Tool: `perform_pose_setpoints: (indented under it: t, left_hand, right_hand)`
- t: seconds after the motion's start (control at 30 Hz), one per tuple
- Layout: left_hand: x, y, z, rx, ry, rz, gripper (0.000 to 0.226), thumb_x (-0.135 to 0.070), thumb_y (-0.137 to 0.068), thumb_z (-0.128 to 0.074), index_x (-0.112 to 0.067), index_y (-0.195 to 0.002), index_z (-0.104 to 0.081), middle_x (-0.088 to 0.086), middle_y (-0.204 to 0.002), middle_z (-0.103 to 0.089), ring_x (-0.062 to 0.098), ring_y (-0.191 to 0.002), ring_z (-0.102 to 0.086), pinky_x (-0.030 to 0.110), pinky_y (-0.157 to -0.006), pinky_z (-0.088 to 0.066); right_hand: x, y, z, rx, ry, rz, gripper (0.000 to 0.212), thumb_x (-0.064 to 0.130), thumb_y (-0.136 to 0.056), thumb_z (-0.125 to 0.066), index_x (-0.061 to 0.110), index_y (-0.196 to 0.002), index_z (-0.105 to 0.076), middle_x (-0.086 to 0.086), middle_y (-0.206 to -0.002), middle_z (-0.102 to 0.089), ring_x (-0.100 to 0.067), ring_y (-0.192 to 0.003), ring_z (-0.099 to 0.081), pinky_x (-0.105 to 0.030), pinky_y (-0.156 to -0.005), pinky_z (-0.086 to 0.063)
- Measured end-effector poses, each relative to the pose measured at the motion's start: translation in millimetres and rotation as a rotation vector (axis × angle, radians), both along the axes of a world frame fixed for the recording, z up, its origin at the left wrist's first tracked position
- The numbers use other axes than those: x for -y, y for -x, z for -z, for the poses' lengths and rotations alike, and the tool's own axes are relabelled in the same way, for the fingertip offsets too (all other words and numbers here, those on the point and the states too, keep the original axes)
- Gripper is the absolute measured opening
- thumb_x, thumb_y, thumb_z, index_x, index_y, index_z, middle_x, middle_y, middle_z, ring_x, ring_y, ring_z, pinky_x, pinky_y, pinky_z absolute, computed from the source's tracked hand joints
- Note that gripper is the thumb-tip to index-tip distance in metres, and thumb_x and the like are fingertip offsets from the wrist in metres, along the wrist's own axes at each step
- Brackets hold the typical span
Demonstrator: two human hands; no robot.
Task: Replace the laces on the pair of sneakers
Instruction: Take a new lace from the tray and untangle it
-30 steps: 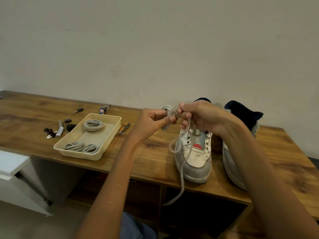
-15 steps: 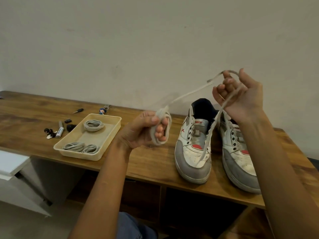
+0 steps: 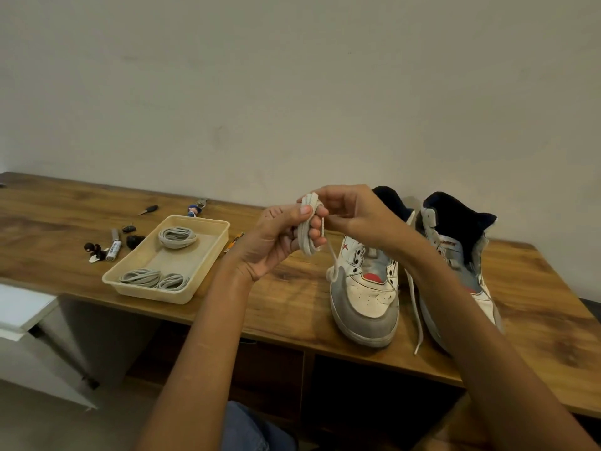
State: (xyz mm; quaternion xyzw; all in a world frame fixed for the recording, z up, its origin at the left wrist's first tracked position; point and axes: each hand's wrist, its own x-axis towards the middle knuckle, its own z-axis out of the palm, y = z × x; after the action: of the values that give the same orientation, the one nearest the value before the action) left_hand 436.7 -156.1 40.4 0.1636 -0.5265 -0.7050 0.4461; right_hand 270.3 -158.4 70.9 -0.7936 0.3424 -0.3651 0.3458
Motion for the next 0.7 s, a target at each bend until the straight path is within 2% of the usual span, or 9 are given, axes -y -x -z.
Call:
perform_pose_setpoints:
  t: [0.07, 0.2, 0.3, 0.37, 0.43, 0.53, 0.63, 0.7]
  left_hand:
    - [0.4, -0.5, -0.5, -0.019, -0.001, -0.018, 0.037, -0.035, -0.055, -0.086, -0.010, -0.081, -0.076, -0.003, -0.065, -0.065, 0.004, -0.057, -0.062, 0.020, -0.061, -0.055]
    - [0.4, -1.0, -1.3, -0.022, -0.015, -0.016, 0.035, -0.034, -0.057, -0.084, -0.010, -0.081, -0.076, -0.003, -0.065, -0.065, 0.004, -0.057, -0.062, 0.020, -0.061, -0.055]
    - [-2.8, -0.6, -2.4, 0.140, -0.018, 0.016, 0.025, -0.028, -0.068, -0.071, -0.008, -0.083, -0.075, 0.000, -0.067, -0.067, 0.006, -0.058, -0.063, 0.021, -0.062, -0.055]
    - [-4.4, 1.3, -2.3, 0.322, -0.015, 0.021, 0.023, -0.021, -0.074, -0.065, -0.005, -0.088, -0.073, 0.003, -0.072, -0.070, 0.010, -0.063, -0.066, 0.022, -0.064, -0.057]
    - [-5.9, 2.7, -2.7, 0.424, -0.018, 0.042, 0.024, -0.018, -0.077, -0.061, -0.003, -0.093, -0.070, 0.005, -0.078, -0.072, 0.012, -0.069, -0.069, 0.022, -0.067, -0.057]
    - [-7.3, 1.6, -4.0, 0.365, -0.014, 0.086, 0.024, -0.021, -0.076, -0.062, -0.006, -0.090, -0.074, 0.005, -0.078, -0.072, 0.012, -0.070, -0.069, 0.022, -0.068, -0.057]
    - [-7.1, -0.9, -3.9, 0.228, 0.008, 0.102, 0.025, -0.027, -0.071, -0.064, -0.010, -0.086, -0.076, 0.001, -0.072, -0.069, 0.009, -0.065, -0.066, 0.022, -0.066, -0.056]
    - [-5.4, -0.8, -1.5, 0.149, 0.020, 0.093, 0.025, -0.030, -0.070, -0.069, -0.011, -0.086, -0.075, -0.002, -0.070, -0.067, 0.006, -0.062, -0.064, 0.022, -0.066, -0.055]
  right_hand:
    - [1.6, -2.9, 3.0, 0.017, 0.042, 0.048, 0.025, -0.007, -0.088, -0.056, 0.005, -0.110, -0.061, 0.003, -0.092, -0.066, 0.000, -0.084, -0.066, -0.017, -0.079, -0.053]
    - [4.8, -5.6, 6.4, 0.139, 0.119, 0.157, 0.017, 0.000, -0.095, -0.049, 0.002, -0.100, -0.065, -0.015, -0.083, -0.066, -0.024, -0.076, -0.063, -0.031, -0.077, -0.054]
    - [6.6, 1.2, 3.7, 0.233, 0.183, 0.234, 0.022, 0.000, -0.095, -0.048, 0.011, -0.094, -0.066, -0.001, -0.071, -0.060, -0.006, -0.068, -0.056, -0.021, -0.068, -0.051]
    - [5.8, 3.8, 1.4, 0.209, 0.311, 0.279, 0.021, 0.002, -0.093, -0.051, 0.013, -0.093, -0.068, 0.006, -0.070, -0.060, 0.000, -0.066, -0.056, -0.014, -0.067, -0.047]
    - [4.6, 3.0, 1.1, 0.147, 0.426, 0.315, 0.019, 0.002, -0.092, -0.053, 0.010, -0.097, -0.070, 0.007, -0.071, -0.060, 0.003, -0.067, -0.056, -0.010, -0.066, -0.045]
    - [7.2, 5.2, 3.3, 0.120, 0.473, 0.347, 0.020, 0.002, -0.091, -0.054, 0.010, -0.100, -0.070, 0.007, -0.073, -0.061, 0.004, -0.067, -0.056, -0.011, -0.064, -0.046]
    - [13.1, 9.5, 8.7, 0.117, 0.330, 0.299, 0.022, 0.001, -0.093, -0.054, 0.016, -0.099, -0.068, 0.005, -0.069, -0.061, 0.003, -0.063, -0.056, -0.015, -0.061, -0.047]
    - [13.1, 3.5, 15.7, 0.081, 0.223, 0.205, 0.021, -0.002, -0.093, -0.052, 0.009, -0.100, -0.068, -0.001, -0.071, -0.063, -0.002, -0.064, -0.058, -0.014, -0.061, -0.047]
